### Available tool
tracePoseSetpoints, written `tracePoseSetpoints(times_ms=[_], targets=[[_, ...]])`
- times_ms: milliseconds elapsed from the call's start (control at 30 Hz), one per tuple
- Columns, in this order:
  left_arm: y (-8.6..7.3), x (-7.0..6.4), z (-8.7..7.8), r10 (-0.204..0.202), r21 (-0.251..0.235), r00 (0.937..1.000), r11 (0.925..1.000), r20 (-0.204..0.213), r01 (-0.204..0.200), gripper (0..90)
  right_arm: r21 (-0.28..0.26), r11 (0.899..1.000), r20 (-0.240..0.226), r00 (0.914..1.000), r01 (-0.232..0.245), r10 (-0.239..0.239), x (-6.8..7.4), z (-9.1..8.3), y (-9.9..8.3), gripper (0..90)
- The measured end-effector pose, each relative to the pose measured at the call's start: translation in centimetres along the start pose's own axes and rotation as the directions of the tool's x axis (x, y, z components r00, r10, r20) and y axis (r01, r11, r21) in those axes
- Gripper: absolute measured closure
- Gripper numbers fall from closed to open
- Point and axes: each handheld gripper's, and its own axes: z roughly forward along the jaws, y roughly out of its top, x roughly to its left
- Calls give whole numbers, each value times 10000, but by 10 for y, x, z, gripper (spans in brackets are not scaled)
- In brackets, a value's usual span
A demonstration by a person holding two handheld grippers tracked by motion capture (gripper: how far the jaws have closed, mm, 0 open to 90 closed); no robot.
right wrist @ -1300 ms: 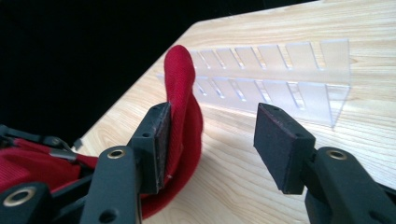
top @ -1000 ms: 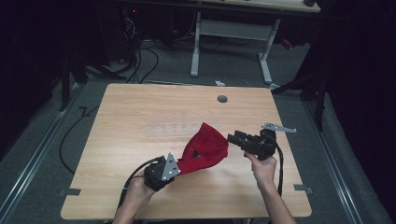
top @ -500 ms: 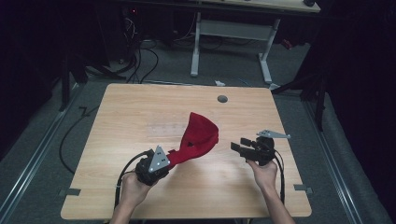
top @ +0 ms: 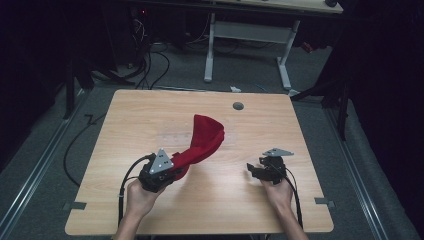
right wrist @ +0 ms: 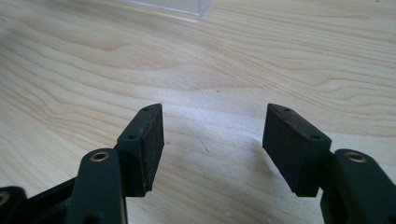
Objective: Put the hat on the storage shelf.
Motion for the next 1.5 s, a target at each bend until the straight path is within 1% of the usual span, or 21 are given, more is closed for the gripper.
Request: tracePoseSetpoints(times_ms=[33, 100, 133, 167, 200, 300, 367, 467, 567, 633, 733, 933, 1000, 1100, 1200, 1333, 1367, 1400, 1500], targets=[[2, 1, 0, -14, -41, 10000, 10000, -18, 14, 853, 24, 10000, 94, 10000, 15, -15, 0, 1, -1, 383], [4, 3, -1, -177, -150, 9998, 9997, -46, 176, 853, 103, 9999, 231, 9997, 78, -80, 1, 3, -3, 377], [5, 4, -1, -186, -155, 9998, 9997, -57, 185, 853, 122, 9998, 308, 9993, 184, -188, 0, 4, -4, 375], [5, 5, 0, -276, -221, 9996, 9994, -59, 275, 853, 82, 9998, 389, 9991, 178, -181, 1, 5, -5, 372], [6, 6, 0, -275, -216, 9996, 9994, -83, 273, 853, 30, 9996, 445, 9986, 279, -280, 1, 5, -6, 372], [8, 8, 0, -405, -505, 9992, 9979, -58, 402, 851, -20, 9988, 650, 9967, 491, -488, 4, 6, -7, 362], [10, 10, -1, -544, -608, 9985, 9967, 13, 544, 850, -239, 9986, 610, 9971, 464, -449, 4, 7, -9, 359], [13, 11, -1, -643, -677, 9979, 9957, -85, 635, 850, -239, 9987, 605, 9972, 457, -442, 4, 7, -9, 359], [17, 13, -1, -703, -726, 9975, 9949, -91, 694, 850, -238, 9987, 603, 9972, 456, -441, 4, 7, -9, 358], [20, 14, -2, -879, -797, 9961, 9930, -89, 870, 850, -231, 9987, 588, 9973, 451, -437, 4, 7, -9, 354], [25, 16, -2, -999, -867, 9949, 9914, -134, 984, 851, -232, 9987, 583, 9973, 453, -438, 4, 7, -9, 354], [32, 18, -4, -1092, -1085, 9940, 9883, -121, 1072, 851, -225, 9987, 581, 9973, 455, -441, 4, 7, -9, 353], [33, 18, -5, -1038, -1148, 9944, 9882, -178, 1011, 851, -232, 9987, 585, 9973, 451, -436, 4, 7, -9, 353], [36, 21, -5, -1261, -1261, 9919, 9843, -136, 1234, 850, -227, 9988, 596, 9973, 438, -423, 4, 7, -9, 352], [38, 24, -5, -1367, -1410, 9904, 9811, -201, 1326, 851, -219, 9988, 586, 9974, 444, -431, 5, 7, -10, 351], [43, 29, -9, -1650, -1679, 9862, 9727, -143, 1603, 851, -218, 9987, 592, 9972, 460, -447, 5, 7, -10, 349], [45, 30, -10, -1659, -1715, 9860, 9720, -152, 1609, 851, -221, 9987, 594, 9972, 463, -450, 5, 7, -10, 349], [46, 32, -11, -1766, -1822, 9842, 9683, -150, 1710, 851, -216, 9987, 594, 9972, 463, -449, 5, 7, -10, 349], [51, 35, -14, -1773, -1955, 9839, 9659, -224, 1696, 851, -215, 9987, 592, 9972, 462, -449, 5, 7, -10, 348]])
